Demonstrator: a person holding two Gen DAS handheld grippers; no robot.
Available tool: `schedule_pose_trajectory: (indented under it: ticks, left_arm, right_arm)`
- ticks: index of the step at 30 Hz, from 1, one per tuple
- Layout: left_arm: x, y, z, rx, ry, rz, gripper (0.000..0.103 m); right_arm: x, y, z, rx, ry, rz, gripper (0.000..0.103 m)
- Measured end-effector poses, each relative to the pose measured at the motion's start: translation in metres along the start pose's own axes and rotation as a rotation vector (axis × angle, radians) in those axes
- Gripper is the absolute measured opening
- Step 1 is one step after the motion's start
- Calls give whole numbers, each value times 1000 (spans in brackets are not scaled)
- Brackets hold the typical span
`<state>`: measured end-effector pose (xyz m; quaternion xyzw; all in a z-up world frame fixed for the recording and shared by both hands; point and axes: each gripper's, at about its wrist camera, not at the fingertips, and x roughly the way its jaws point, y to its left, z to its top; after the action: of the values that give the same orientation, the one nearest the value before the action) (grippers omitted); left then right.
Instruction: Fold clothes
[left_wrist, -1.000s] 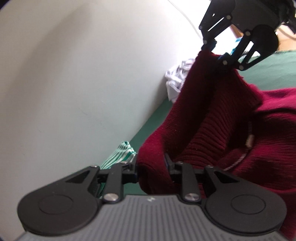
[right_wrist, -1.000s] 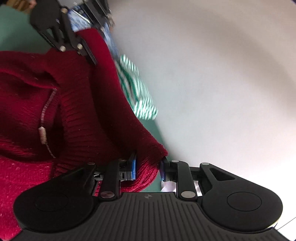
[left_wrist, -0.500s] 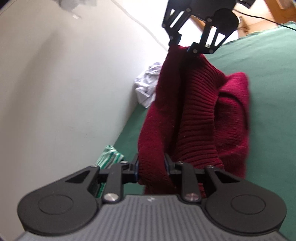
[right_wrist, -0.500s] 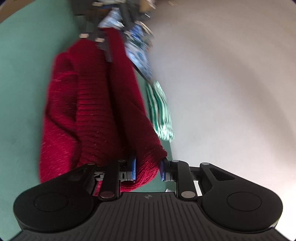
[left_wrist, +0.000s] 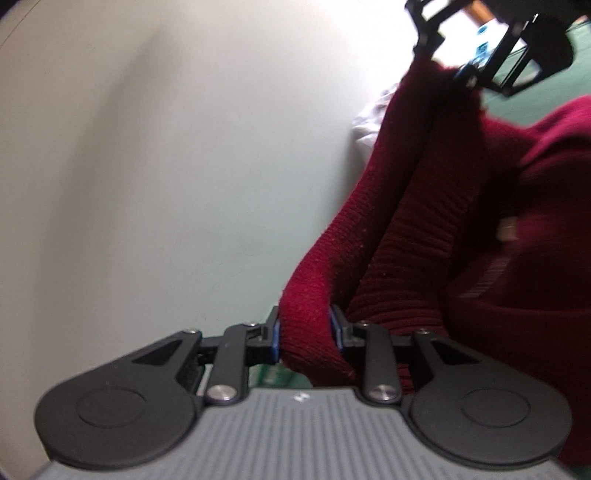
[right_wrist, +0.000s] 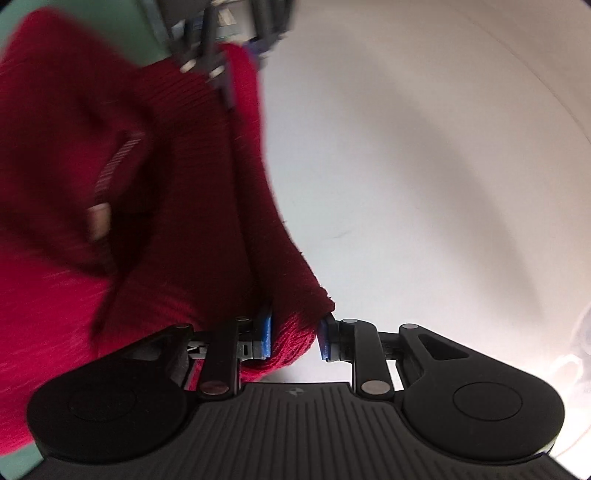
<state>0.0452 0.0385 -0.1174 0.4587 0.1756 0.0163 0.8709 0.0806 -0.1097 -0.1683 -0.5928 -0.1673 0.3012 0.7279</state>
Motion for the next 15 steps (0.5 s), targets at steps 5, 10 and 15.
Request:
schedule_pose_trajectory:
  ticks: [5,10,15]
  left_arm:
    - [-44,-19,1,28,-48,-70,31]
    - [-74,-33,-10,129,-82,-106,31]
    - [-99,-32,-28,209,-101,-119,31]
  right_arm:
    - [-29,-10,6,80,-7,82,24]
    - [-57,-16,10,72,-22,161,25]
    - [-74,-7,13,7,-23,232,26]
